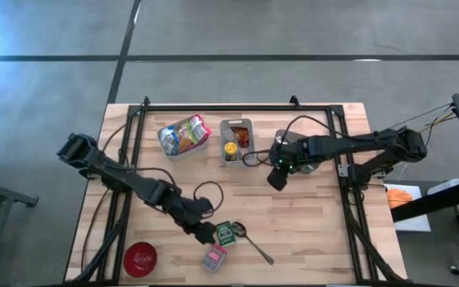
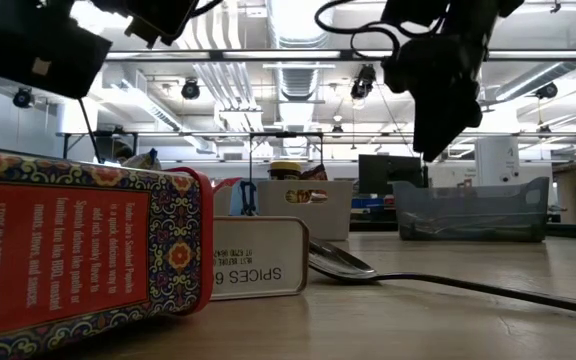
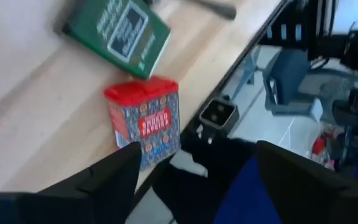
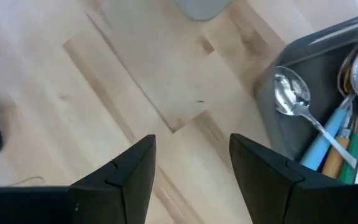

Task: Pick & Place Food Item
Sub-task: Put the red seasoning can into the right gray bin

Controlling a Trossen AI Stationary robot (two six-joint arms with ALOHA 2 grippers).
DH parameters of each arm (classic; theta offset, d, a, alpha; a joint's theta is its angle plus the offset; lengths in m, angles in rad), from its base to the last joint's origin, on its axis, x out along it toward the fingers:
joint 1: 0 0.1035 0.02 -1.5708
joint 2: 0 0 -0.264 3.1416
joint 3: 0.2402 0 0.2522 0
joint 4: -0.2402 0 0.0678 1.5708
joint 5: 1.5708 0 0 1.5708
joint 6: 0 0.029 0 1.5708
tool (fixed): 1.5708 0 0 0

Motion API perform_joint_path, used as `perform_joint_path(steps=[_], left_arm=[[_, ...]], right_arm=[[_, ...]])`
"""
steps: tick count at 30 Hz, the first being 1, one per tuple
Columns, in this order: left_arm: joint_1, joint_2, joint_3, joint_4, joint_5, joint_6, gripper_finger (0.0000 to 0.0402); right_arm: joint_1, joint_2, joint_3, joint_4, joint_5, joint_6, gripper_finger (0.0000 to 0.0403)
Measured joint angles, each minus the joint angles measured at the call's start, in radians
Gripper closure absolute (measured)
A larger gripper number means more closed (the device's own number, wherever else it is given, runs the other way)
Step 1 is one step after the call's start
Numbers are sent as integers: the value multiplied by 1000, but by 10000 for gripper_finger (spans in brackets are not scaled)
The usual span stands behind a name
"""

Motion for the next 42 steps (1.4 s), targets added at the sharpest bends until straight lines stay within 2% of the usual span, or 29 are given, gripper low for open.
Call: perform_joint_path(steps=[7, 13, 19, 23, 30, 35, 42], left_arm=[[-14, 59, 3, 19, 25, -112, 67], [-23, 137, 94, -14, 25, -143, 67], [-23, 205, 268, -335, -10, -124, 77], [-26, 228, 365, -499, -89, -144, 99], [-34, 230, 412, -462, -225, -208, 139], [-38, 237, 396, -452, -231, -247, 146], [-63, 320, 402, -428, -227, -286, 146]], right_arm=[[61, -1, 0, -3, 8, 41, 200], [85, 0, -2, -8, 9, 4, 200], [86, 1, -2, -4, 9, -8, 200], [86, 1, -2, 4, 9, -8, 200], [86, 2, -2, 9, 8, -8, 200], [86, 2, -2, 11, 8, -8, 200], [86, 2, -2, 16, 8, -8, 200]])
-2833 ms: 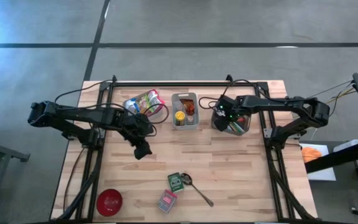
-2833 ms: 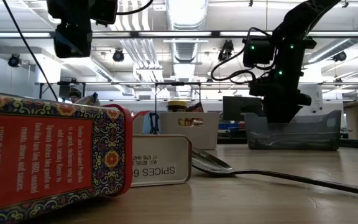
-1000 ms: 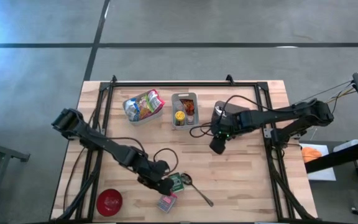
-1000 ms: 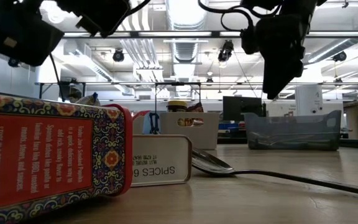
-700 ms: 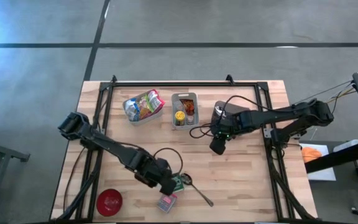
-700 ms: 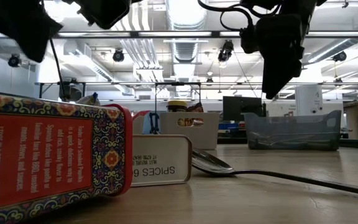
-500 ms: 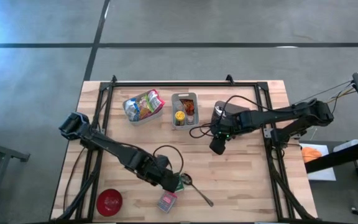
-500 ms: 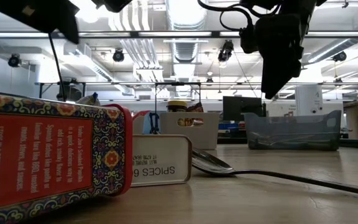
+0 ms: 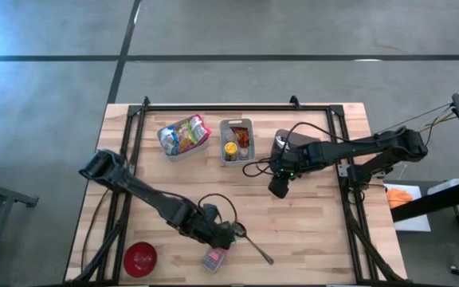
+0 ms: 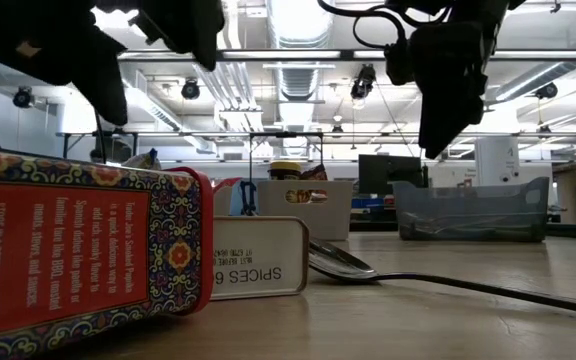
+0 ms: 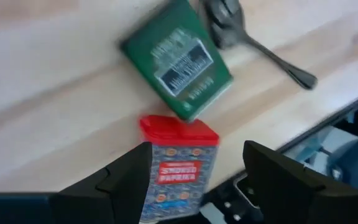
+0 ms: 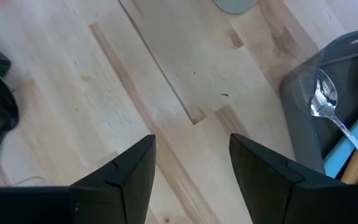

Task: Pick & Place Food Item
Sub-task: Put the red seasoning can into the right gray bin

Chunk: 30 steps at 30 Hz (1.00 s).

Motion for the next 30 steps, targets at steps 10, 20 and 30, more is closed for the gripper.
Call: perform_joint_path(steps=[10, 20, 30], left_arm=[[-6, 111, 113, 39, 46, -8, 146], [-6, 184, 212, -87, 103, 2, 146], [-5, 184, 206, -81, 7, 12, 146]], right_arm=[[0, 0, 0, 20, 0, 0, 200], [0, 0, 0, 40, 0, 0, 200], [0, 0, 0, 42, 0, 0, 200]])
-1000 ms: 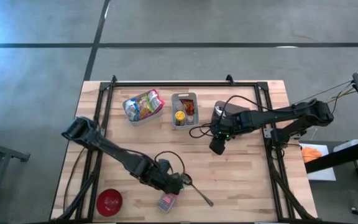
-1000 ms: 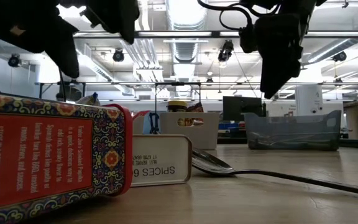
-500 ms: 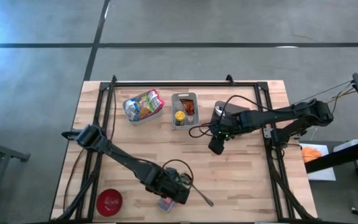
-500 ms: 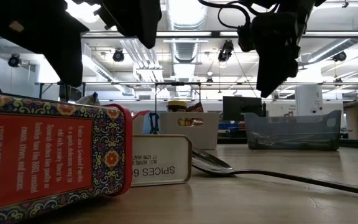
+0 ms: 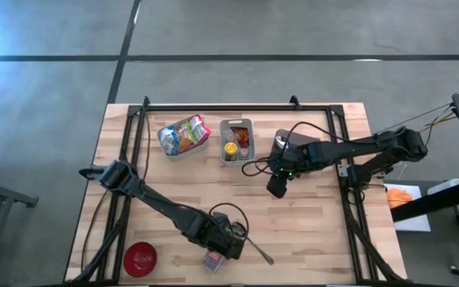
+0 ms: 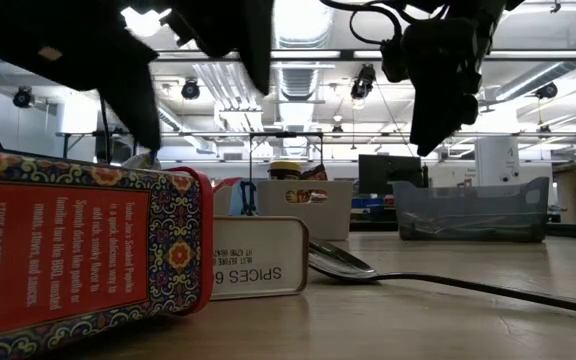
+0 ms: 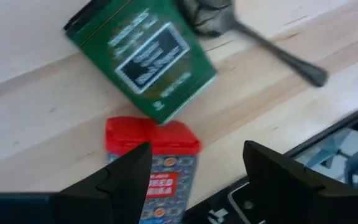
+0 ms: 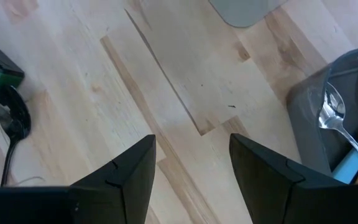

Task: Pick & Place Food Item
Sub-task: Put the red seasoning can into the right gray bin

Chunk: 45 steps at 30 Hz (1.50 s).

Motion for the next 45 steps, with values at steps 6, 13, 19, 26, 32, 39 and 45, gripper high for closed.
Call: perform_joint_path(steps=[6, 13, 19, 26, 32, 39, 45], left_arm=[[0, 0, 0, -26, -16, -42, 146], [-7, 4, 0, 0, 27, -68, 146], [-11, 13, -1, 18, 94, 15, 102], [-13, 14, -1, -27, 118, 62, 7], [-16, 14, -1, -28, 126, 47, 26], [-30, 23, -1, -6, 124, 25, 27], [-34, 65, 0, 34, 138, 34, 27]], right_arm=[[0, 0, 0, 3, 0, 0, 200], [0, 0, 0, 4, 0, 0, 200], [0, 0, 0, 6, 0, 0, 200], [0, 0, 0, 5, 0, 0, 200], [0, 0, 0, 5, 0, 0, 200], [0, 0, 0, 5, 0, 0, 200], [0, 0, 0, 10, 0, 0, 200]])
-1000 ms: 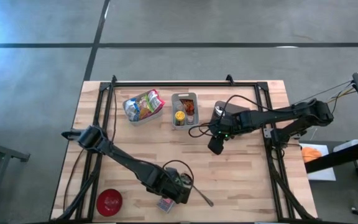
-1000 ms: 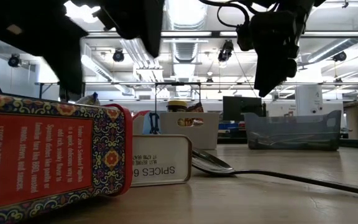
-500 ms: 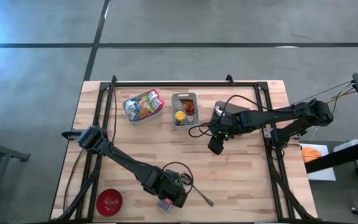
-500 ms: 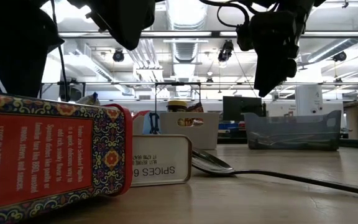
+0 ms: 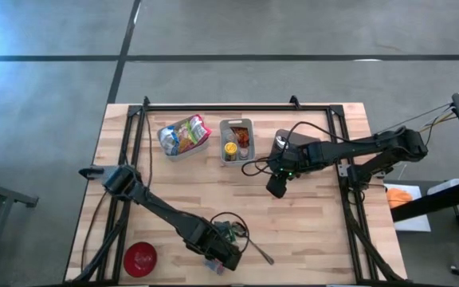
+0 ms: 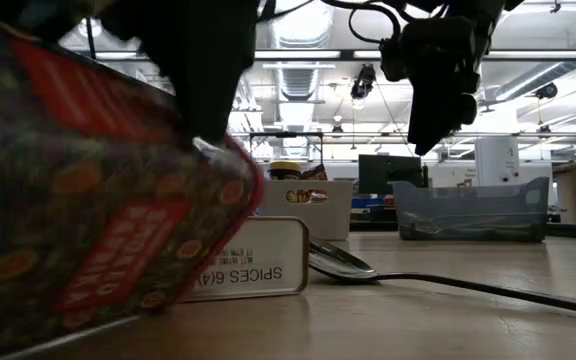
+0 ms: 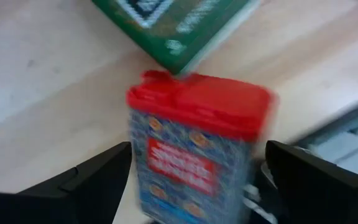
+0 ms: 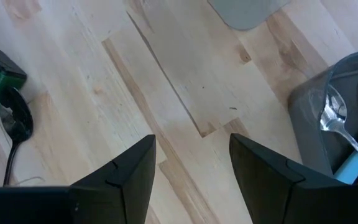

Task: Pick & Place Food Item
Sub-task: Put the red seasoning can into the right gray bin

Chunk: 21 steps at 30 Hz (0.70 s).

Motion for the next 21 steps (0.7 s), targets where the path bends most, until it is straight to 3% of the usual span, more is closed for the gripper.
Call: perform_joint_path(steps=[21], left_arm=[[0, 27, -11, -26, 19, -33, 27]], right_arm=[[0, 0, 0, 21, 0, 0, 200]])
